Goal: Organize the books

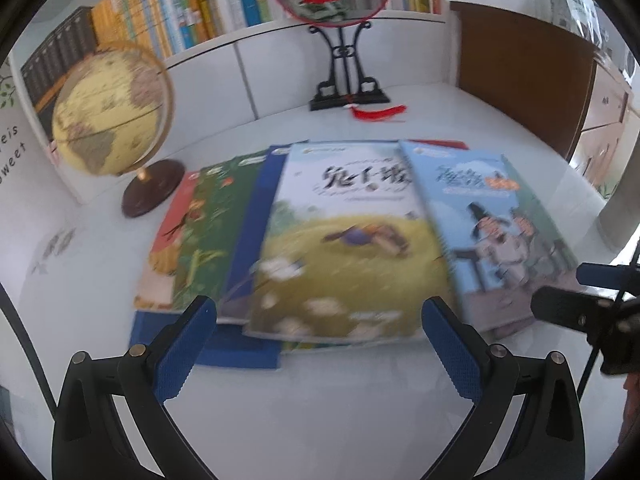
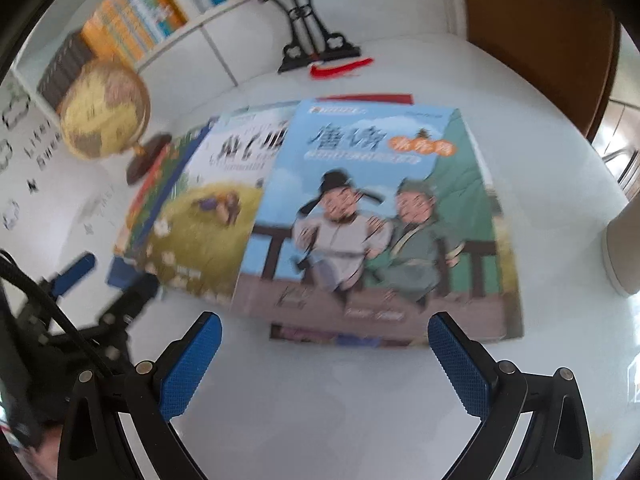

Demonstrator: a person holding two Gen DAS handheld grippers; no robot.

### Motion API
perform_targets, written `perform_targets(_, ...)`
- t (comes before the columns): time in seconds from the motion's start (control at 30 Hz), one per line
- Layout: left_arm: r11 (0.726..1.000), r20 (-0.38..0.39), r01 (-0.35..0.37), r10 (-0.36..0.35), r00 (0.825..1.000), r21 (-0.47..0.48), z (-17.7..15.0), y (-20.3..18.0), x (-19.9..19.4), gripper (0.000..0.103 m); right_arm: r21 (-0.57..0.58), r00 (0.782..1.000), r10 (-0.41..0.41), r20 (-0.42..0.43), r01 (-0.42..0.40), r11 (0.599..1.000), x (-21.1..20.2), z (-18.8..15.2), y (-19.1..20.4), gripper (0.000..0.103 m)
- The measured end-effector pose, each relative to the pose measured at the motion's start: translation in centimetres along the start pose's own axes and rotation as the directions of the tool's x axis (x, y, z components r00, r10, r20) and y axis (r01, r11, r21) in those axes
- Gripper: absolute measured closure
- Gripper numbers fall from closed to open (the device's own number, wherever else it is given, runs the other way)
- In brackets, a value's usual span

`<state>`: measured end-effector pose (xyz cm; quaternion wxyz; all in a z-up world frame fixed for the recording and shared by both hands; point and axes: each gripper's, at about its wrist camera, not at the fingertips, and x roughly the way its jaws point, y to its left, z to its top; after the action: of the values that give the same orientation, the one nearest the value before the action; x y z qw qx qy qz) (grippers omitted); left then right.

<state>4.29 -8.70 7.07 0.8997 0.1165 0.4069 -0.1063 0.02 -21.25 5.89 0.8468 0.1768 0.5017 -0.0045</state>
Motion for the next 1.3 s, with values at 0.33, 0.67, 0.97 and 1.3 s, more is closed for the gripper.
perform_targets(0.33,0.980,-0.065,0.197,-0.197,0.978,-0.008,3.3,-5.7,3.7,0.001,0.008,0.995,-0.089,0.044,0.089,0.996,1.0,3.2,-6.3,0.000)
perform_targets(0.67,0.963,-0.102,0.264,-0.268,0.958,-0.048,2.8,-6.5,6.2,0.005,0.067,0.981,0.158,0.111,-0.166,0.984,2.4,4.1,-10.0,0.005)
perform_targets(0.97,0.905,-0.100,0.407,-0.420,0.902,-0.128,3.2,-5.8,6.0,0.048,0.076,0.958,0.262,0.120,-0.272,0.959,1.7,4.5,-10.8,0.005)
perform_targets(1.3,0.900,-0.099,0.418,-0.431,0.897,-0.124,3.0,-5.7,5.9,0.048,-0.005,0.977,0.144,0.157,-0.145,0.989,0.6,4.0,-7.9,0.007)
